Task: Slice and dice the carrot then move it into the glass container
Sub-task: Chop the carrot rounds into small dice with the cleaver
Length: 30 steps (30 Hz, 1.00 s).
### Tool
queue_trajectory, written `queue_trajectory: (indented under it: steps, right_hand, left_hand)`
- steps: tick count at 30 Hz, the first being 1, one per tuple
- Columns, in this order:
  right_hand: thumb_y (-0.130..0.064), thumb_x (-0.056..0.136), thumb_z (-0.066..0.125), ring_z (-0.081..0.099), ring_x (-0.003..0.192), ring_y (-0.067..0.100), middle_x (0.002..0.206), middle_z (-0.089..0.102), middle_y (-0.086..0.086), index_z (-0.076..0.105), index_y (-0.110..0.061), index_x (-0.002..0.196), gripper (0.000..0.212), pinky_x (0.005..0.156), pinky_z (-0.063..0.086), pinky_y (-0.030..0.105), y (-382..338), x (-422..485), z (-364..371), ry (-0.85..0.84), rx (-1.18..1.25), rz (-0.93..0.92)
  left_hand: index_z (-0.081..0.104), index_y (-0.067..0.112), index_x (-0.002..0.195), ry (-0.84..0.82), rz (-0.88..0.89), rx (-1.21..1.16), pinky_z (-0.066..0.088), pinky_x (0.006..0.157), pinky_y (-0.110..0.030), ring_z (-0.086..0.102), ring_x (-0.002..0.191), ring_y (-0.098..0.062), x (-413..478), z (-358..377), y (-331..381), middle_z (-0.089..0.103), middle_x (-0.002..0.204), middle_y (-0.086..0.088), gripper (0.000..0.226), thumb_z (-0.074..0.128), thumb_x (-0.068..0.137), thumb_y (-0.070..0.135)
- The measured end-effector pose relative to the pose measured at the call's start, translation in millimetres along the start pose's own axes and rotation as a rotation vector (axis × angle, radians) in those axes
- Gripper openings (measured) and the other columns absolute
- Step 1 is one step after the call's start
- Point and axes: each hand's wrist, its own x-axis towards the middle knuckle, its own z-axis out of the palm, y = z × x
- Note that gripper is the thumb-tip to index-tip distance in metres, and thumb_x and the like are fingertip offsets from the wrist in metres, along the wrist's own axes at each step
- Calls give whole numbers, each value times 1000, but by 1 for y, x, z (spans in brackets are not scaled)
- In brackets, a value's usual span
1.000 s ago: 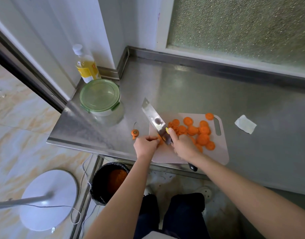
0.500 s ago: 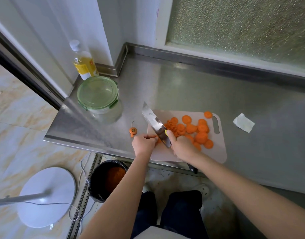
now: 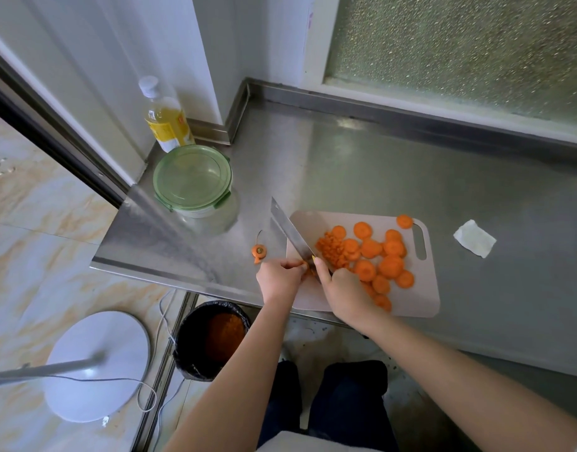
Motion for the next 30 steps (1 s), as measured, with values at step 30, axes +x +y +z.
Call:
queue_trajectory:
  steps: [30]
  right_hand:
    - [-56,97,28,49,64,25,56,49,5,42,-13,49,66,52,31,27,13,13,-11,137,28,-4]
  left_hand:
    - [75,20,83,62,-22,-18,43,72,-18,65,86,-14,-2,4,-7,72,84,1,7,71,77,21]
